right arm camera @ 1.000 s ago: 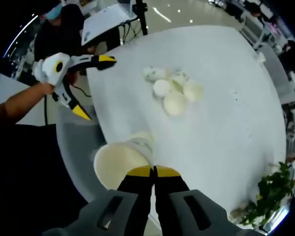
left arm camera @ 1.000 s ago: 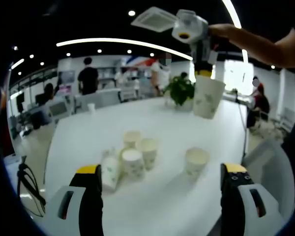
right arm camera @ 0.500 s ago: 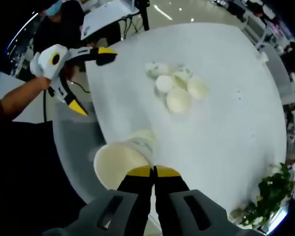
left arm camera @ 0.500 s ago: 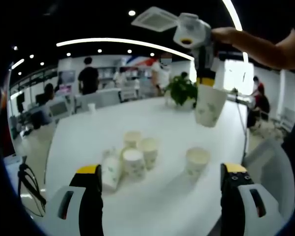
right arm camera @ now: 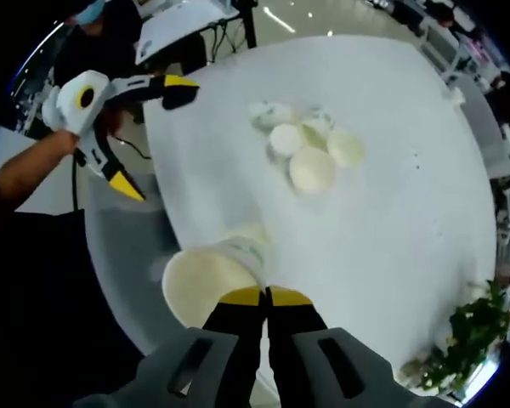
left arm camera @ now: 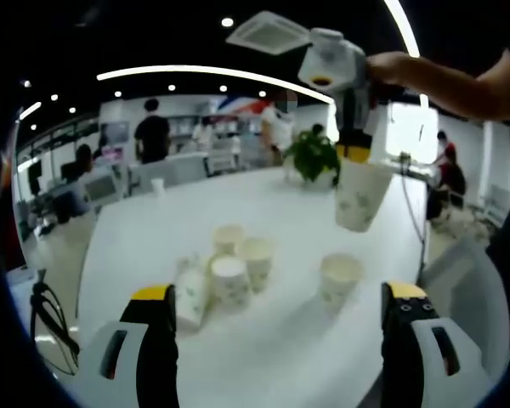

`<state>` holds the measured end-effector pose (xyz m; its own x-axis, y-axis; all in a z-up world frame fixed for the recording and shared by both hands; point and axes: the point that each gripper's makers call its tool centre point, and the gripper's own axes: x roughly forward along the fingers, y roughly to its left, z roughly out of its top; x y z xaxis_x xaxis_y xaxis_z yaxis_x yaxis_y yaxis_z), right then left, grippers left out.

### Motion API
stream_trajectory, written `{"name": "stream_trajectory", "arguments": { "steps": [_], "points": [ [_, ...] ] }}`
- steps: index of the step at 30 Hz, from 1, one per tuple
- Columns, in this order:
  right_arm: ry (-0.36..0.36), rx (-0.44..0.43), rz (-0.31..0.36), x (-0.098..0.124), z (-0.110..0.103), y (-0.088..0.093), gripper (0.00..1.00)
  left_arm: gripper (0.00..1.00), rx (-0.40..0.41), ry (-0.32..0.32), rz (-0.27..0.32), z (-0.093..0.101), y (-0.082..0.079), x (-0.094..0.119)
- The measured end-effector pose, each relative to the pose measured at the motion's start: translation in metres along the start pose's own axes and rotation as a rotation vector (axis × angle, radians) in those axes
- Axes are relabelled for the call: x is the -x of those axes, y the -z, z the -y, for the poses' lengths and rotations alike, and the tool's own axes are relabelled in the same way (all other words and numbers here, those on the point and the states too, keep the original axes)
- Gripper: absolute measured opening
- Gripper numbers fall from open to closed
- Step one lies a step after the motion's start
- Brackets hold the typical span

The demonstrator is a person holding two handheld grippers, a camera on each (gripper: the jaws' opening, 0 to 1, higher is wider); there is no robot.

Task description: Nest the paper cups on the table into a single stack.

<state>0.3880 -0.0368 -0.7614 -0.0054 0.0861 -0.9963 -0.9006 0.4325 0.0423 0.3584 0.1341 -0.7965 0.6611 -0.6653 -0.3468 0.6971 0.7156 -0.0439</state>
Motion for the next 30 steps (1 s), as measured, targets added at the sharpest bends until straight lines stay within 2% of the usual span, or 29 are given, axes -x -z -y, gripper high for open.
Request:
{"name": "stream_trajectory", "arguments": {
  "steps": [30],
  "points": [
    [-0.011, -0.063, -0.024, -0.067, 0.002, 0.006, 0.00, 0.98, 0.023, -0.016, -0.001, -0.001, 0.011, 0.005]
  ]
}}
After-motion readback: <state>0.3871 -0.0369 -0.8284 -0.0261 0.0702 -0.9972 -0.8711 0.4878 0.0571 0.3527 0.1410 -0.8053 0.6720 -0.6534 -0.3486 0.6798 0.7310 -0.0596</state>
